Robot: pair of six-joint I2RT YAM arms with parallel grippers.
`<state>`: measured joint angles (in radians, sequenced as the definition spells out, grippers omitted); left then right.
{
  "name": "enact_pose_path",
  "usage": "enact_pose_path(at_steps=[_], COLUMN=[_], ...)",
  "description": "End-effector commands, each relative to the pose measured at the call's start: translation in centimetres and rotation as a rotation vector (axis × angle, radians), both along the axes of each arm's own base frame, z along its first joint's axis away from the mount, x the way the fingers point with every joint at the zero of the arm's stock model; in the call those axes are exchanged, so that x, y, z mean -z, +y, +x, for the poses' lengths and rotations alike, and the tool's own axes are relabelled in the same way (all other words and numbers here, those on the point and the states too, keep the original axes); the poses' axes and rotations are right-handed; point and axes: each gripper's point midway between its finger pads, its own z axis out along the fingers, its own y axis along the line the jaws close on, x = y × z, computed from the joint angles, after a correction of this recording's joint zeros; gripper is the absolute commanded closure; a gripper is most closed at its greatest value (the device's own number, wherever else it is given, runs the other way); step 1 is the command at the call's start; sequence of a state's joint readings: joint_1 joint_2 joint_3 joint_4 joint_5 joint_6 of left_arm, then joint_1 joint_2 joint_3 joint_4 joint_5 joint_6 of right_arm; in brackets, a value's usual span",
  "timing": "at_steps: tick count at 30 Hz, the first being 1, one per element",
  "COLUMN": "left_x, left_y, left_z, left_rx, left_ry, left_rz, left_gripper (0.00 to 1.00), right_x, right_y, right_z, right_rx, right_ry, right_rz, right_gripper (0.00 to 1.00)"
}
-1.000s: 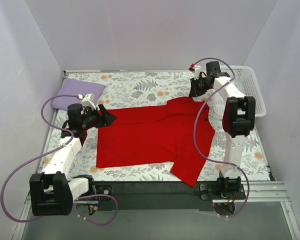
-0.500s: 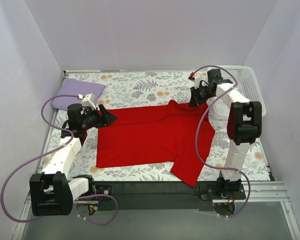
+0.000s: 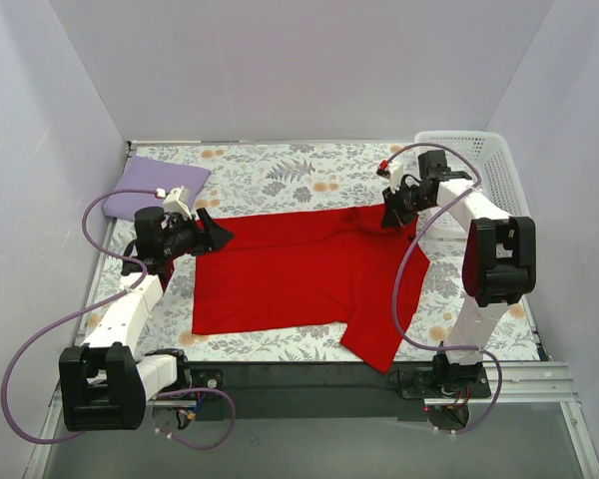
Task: Fold and stack the t-shirts
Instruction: Fold the tshirt
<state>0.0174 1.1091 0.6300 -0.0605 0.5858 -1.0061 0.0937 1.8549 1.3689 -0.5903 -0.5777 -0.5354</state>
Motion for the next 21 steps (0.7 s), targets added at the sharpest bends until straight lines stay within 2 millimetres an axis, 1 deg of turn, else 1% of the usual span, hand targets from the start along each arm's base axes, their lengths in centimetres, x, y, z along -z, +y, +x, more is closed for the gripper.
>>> enact_pose_path(at_steps=[1,2,3,6,12,13,21], left_x=[-1.1,-1.1,-1.1,-1.0,-1.0,-1.0,-1.0], left_y=[-0.3,-0.3,-1.3,-1.3,-1.4,-1.4,-1.5], left_z=[-0.2,-0.2,-0.6,-0.6,-0.6,-0.6,-0.6], left_rx=[0.022,0.022,0.053,0.053,0.056,0.056,0.062], left_ry=[-0.037,-0.037,-0.037,-0.035,-0.034,-0.034,-0.034], left_rz=[-0.001,-0.001,-0.001,-0.001,-0.002,-0.002,-0.003], left_gripper=[0.44,0.44,0.44,0.44,0.44,0.44,0.44], right_x=[-1.1,-1.1,-0.6,-0.4,0.4,0.3,1.3], right_y=[-0.6,-0.6,-0.8,-1.1,-1.4,-1.3,-2.2], right_z=[-0.9,-1.0,-1.4,-1.8,-3.6,-3.6,-5.5], right_rx=[-0.056,-0.062,-0.066,-0.08,-0.118,-0.124,-0.179], right_ry=[-0.064,-0.069,-0.062,-0.068,-0.059,-0.066,-0.069], right_rz=[-0.03,-0.035,-0.045,-0.064,-0.078,-0.079,-0.124], right_gripper=[0.99,0.99,0.99,0.99,0.99,0.99,0.99])
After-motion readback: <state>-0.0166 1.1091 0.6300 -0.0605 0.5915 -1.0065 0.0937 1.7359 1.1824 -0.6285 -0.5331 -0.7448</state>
